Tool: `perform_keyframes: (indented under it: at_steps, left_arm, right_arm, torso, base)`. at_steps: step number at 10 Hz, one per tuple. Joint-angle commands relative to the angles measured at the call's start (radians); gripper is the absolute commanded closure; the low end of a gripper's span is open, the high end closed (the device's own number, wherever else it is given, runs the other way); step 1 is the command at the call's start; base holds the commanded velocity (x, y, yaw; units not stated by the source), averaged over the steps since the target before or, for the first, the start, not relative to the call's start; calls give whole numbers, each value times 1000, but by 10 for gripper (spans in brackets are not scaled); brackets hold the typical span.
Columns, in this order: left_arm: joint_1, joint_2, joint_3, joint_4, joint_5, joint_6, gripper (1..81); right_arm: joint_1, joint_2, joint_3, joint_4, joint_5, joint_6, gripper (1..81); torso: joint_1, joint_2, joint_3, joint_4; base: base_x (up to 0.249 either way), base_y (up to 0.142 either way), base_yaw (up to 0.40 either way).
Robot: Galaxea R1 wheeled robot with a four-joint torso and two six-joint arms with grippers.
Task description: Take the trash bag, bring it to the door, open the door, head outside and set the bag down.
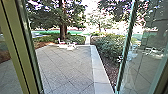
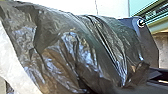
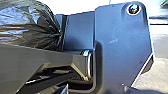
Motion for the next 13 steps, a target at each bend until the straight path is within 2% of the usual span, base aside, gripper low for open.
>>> perform_keyframes:
  at_steps: [1,13]
  left_arm:
    - [-67,5,6,9,43,6,811]
    - [-67,5,4,7,43,6,811]
  right_arm:
    - [43,24,15,-10,-82,-14,10]
    - [40,24,15,-10,-71,-14,10]
  torso:
    - [0,0,0,0]
    - [-5,-2,1,0]
  base:
    - [107,0,0]
    - [109,0,0]
